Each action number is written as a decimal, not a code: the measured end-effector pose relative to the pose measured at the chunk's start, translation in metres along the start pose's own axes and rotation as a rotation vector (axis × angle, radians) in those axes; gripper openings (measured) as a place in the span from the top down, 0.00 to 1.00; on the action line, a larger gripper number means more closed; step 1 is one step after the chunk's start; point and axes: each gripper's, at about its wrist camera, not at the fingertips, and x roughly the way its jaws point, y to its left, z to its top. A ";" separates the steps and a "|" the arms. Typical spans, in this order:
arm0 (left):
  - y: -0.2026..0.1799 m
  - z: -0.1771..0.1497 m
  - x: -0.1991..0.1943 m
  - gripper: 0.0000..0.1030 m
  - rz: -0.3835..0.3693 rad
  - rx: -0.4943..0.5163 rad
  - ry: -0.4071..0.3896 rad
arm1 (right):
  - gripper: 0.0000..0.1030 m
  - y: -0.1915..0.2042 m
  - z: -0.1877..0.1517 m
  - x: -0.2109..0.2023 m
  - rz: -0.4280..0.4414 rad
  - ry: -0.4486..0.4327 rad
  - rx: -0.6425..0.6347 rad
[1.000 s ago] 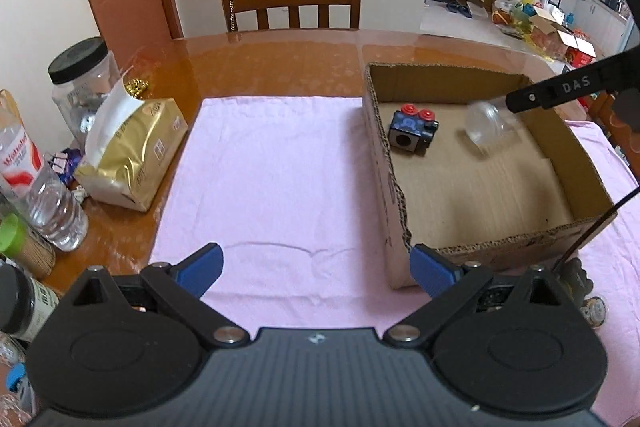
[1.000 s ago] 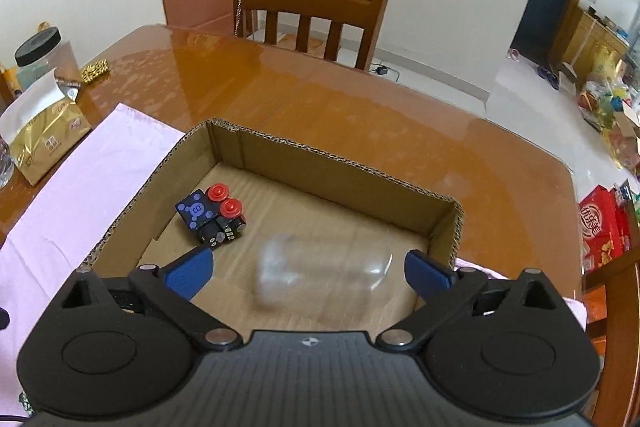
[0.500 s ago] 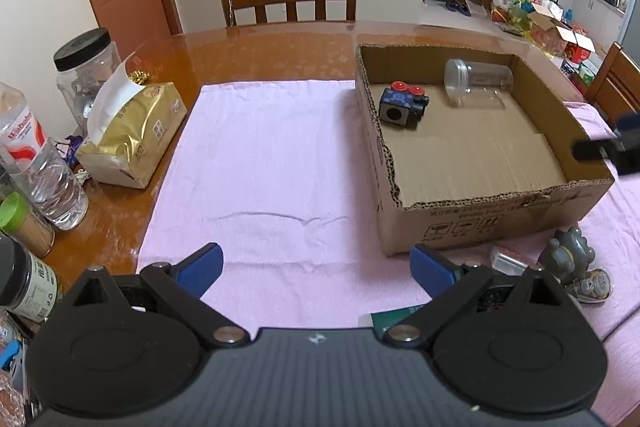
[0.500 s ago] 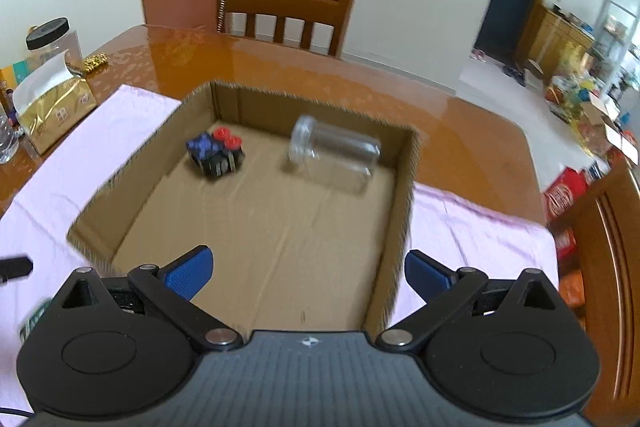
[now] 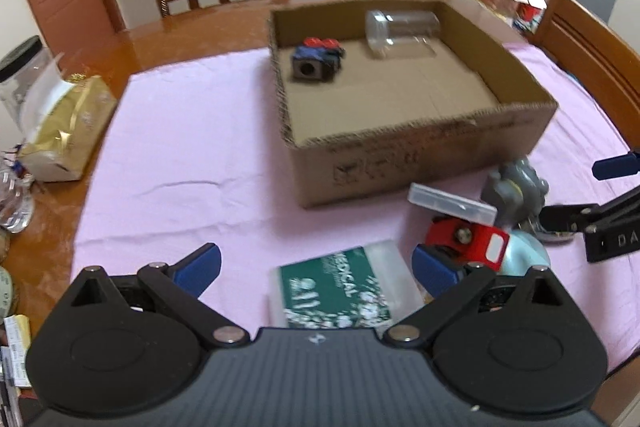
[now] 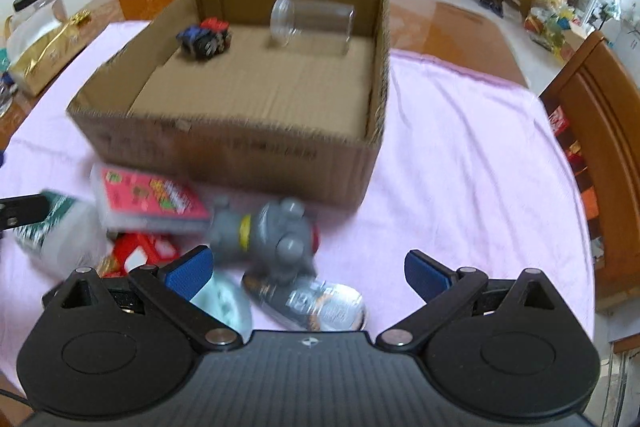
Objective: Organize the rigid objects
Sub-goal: 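Move the left tool to the white MEDICAL bottle while the right tool approaches the blue case, then grasp the MEDICAL bottle with the left tool while the right tool grasps the blue case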
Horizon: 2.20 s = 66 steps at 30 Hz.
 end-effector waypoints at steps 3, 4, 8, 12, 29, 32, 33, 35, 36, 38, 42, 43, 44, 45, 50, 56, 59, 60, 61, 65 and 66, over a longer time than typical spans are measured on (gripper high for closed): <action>-0.003 -0.004 0.006 0.02 0.006 0.008 0.015 | 0.00 0.006 -0.004 0.001 0.015 0.011 -0.006; -0.001 -0.005 0.007 0.02 -0.002 0.000 0.013 | 0.00 0.007 -0.004 0.003 0.024 0.020 -0.005; 0.007 -0.009 0.008 0.01 -0.019 -0.013 0.019 | 0.00 0.021 -0.007 0.011 0.038 0.045 -0.029; 0.016 -0.012 0.008 0.01 -0.002 -0.022 0.027 | 0.00 0.030 -0.007 0.019 0.047 0.061 -0.035; 0.020 -0.018 0.017 0.01 -0.029 -0.038 0.067 | 0.01 0.031 -0.032 0.007 0.039 0.053 -0.187; 0.019 -0.017 0.018 0.01 -0.024 -0.040 0.069 | 0.07 0.033 -0.030 0.002 0.123 0.028 -0.232; 0.019 -0.018 0.018 0.01 -0.023 -0.042 0.072 | 0.13 0.034 -0.027 0.003 0.148 0.022 -0.249; 0.020 -0.018 0.019 0.01 -0.020 -0.047 0.080 | 0.21 0.038 -0.022 0.010 0.179 0.028 -0.278; 0.020 -0.019 0.020 0.01 -0.019 -0.049 0.083 | 0.27 0.039 -0.019 0.014 0.180 0.038 -0.289; 0.020 -0.020 0.019 0.01 -0.017 -0.052 0.085 | 0.32 0.041 -0.018 0.018 0.180 0.038 -0.312; 0.021 -0.021 0.018 0.01 -0.016 -0.053 0.086 | 0.33 0.039 -0.015 0.017 0.206 0.063 -0.312; 0.021 -0.022 0.018 0.01 -0.017 -0.055 0.088 | 0.33 0.038 -0.017 0.017 0.215 0.078 -0.313; 0.021 -0.022 0.018 0.01 -0.018 -0.056 0.090 | 0.33 0.039 -0.019 0.016 0.222 0.094 -0.316; 0.021 -0.022 0.019 0.01 -0.018 -0.056 0.092 | 0.34 0.041 -0.021 0.016 0.229 0.111 -0.317; 0.020 -0.020 0.025 0.01 -0.025 -0.057 0.099 | 0.33 0.045 -0.034 0.017 0.241 0.135 -0.317; 0.024 -0.016 0.031 0.01 0.036 -0.020 0.096 | 0.33 0.050 -0.035 0.019 0.189 0.109 -0.342; 0.033 -0.017 0.032 0.01 0.049 -0.027 0.099 | 0.33 0.046 -0.034 0.021 0.185 0.100 -0.337; 0.036 -0.017 0.033 0.01 0.052 -0.038 0.102 | 0.32 0.044 -0.034 0.021 0.186 0.098 -0.339; 0.037 -0.018 0.034 0.01 0.054 -0.042 0.103 | 0.32 0.044 -0.034 0.022 0.187 0.093 -0.343; 0.034 -0.022 0.036 0.02 0.064 -0.037 0.116 | 0.32 0.044 -0.033 0.022 0.194 0.081 -0.365; 0.032 -0.022 0.037 0.02 0.071 -0.036 0.118 | 0.32 0.045 -0.032 0.023 0.195 0.080 -0.369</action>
